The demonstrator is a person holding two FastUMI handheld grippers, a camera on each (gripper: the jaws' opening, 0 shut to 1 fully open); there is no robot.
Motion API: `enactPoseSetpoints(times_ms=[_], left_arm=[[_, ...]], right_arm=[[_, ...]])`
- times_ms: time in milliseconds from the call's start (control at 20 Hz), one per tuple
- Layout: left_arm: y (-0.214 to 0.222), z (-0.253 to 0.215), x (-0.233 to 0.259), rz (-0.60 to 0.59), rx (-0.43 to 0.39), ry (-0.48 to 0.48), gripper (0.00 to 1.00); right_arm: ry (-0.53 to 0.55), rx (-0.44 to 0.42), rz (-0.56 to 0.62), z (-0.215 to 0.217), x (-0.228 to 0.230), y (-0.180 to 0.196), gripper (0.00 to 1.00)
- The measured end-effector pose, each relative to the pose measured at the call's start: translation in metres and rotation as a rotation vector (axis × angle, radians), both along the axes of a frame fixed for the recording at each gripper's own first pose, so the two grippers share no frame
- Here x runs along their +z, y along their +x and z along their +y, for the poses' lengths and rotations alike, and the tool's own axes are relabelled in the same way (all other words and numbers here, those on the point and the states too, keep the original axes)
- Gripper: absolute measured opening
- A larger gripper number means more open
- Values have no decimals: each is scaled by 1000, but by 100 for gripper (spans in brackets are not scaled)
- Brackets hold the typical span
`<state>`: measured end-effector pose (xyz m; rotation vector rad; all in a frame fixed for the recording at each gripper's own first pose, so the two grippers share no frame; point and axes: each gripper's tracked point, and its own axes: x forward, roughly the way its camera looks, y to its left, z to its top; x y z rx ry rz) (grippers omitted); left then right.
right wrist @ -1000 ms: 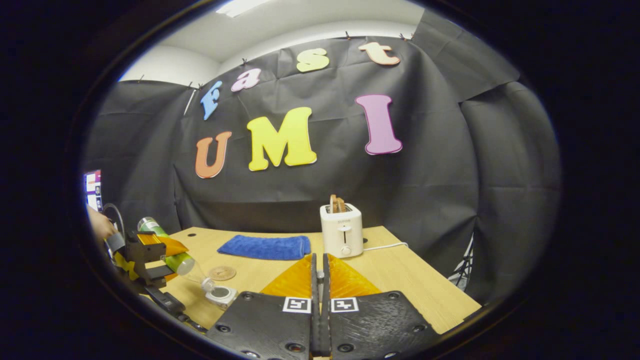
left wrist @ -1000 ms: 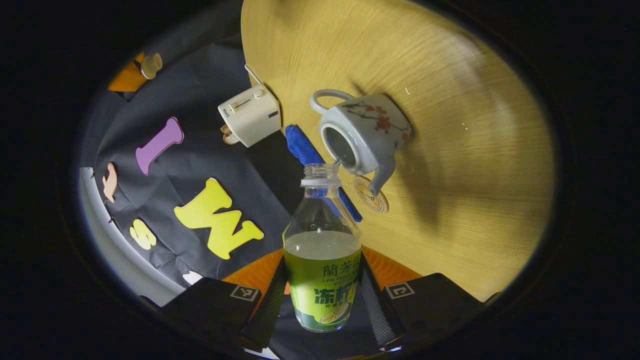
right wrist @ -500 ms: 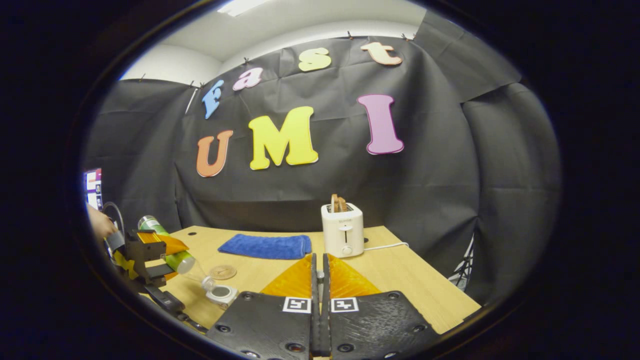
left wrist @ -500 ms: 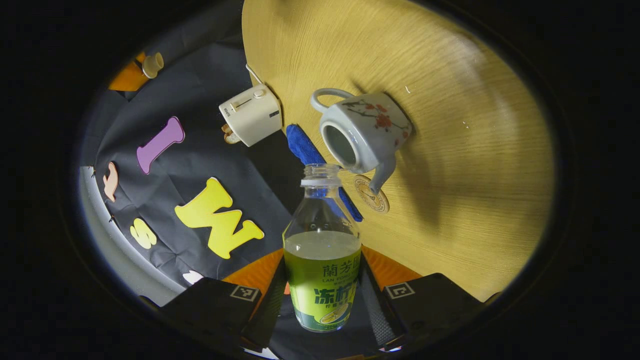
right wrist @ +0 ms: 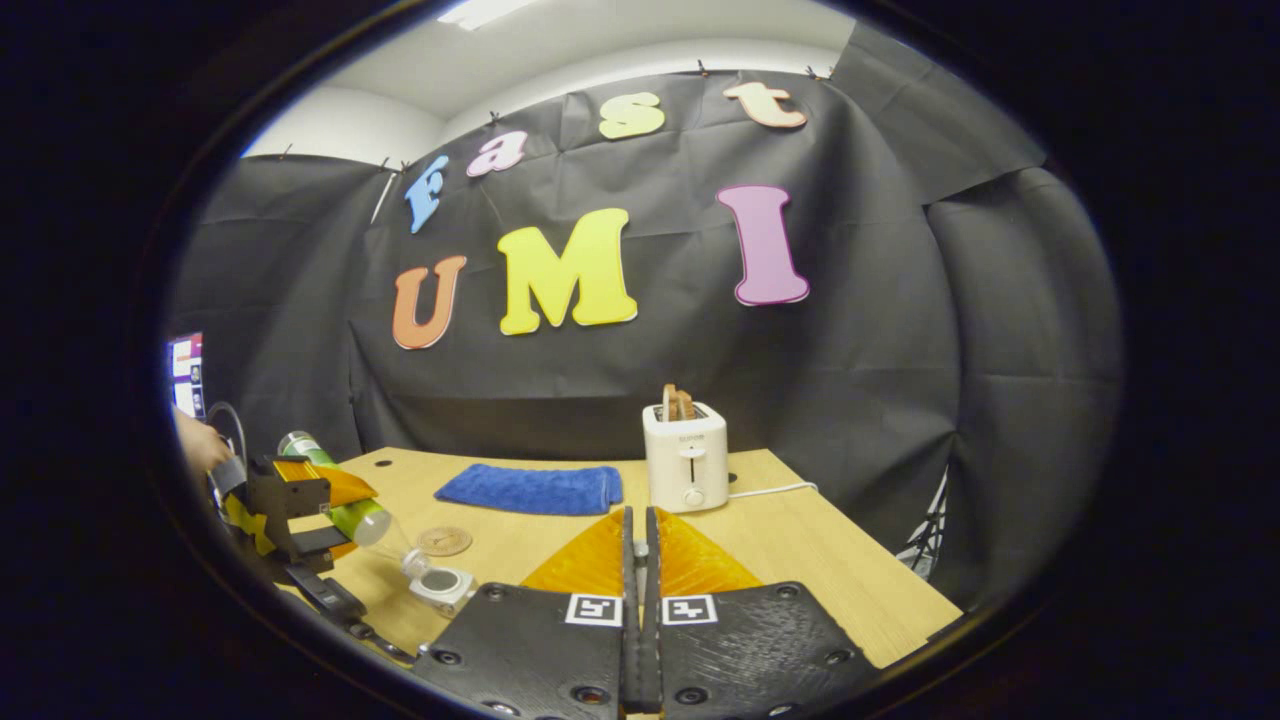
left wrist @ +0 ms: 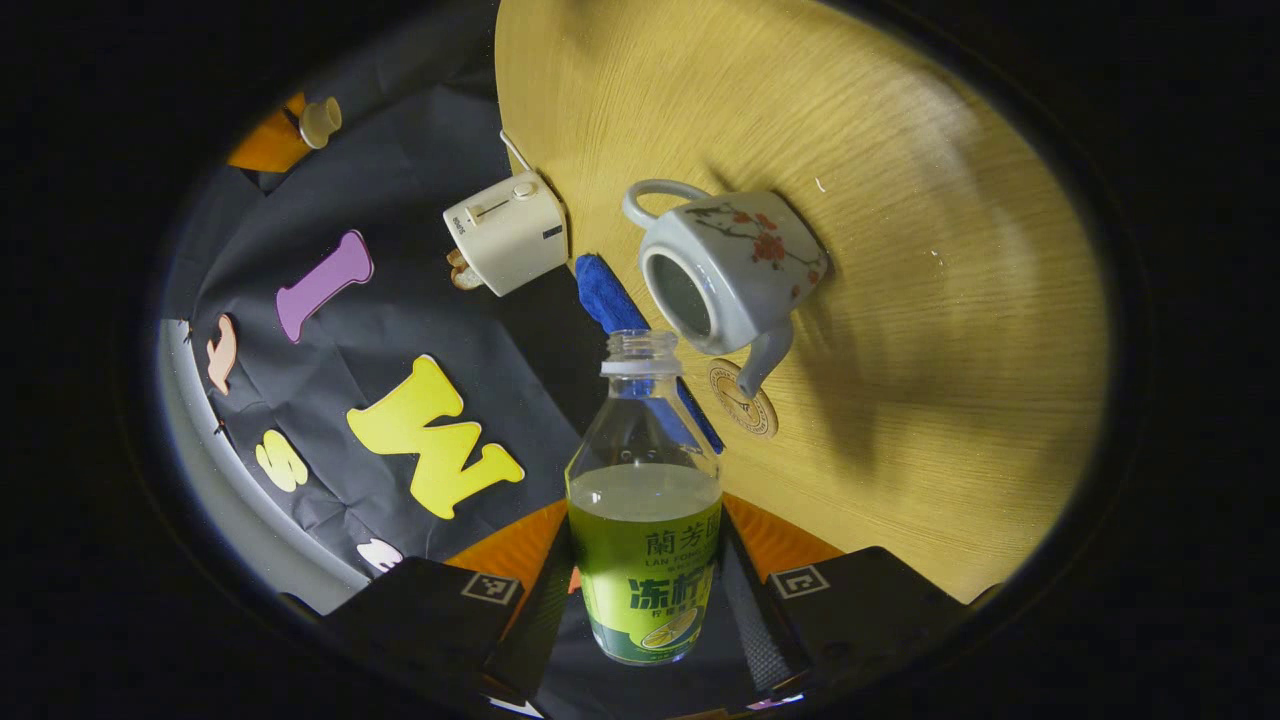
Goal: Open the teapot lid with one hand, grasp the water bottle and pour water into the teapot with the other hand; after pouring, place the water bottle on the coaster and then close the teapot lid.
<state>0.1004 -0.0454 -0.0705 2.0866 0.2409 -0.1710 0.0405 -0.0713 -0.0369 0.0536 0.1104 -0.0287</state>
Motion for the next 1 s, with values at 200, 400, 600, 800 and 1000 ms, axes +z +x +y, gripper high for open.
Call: enactPoseSetpoints(times_ms=[200, 400, 600, 800, 1000], left_arm=[[3, -12, 8, -40, -73, -128, 76], [9, -15, 14, -72, -72, -515, 76], [16, -15, 28, -125, -44, -903, 76], [26, 1, 57, -235, -23, -1311, 76], [55, 25, 59, -261, 58, -1787, 76]], right_arm=[[7, 5, 4, 0, 0, 0, 0], [18, -10, -10, -8, 5, -1, 0], [22, -26, -12, -13, 6, -1, 0], [27, -25, -12, -12, 5, -1, 0], [-18, -33, -12, -7, 0, 4, 0]])
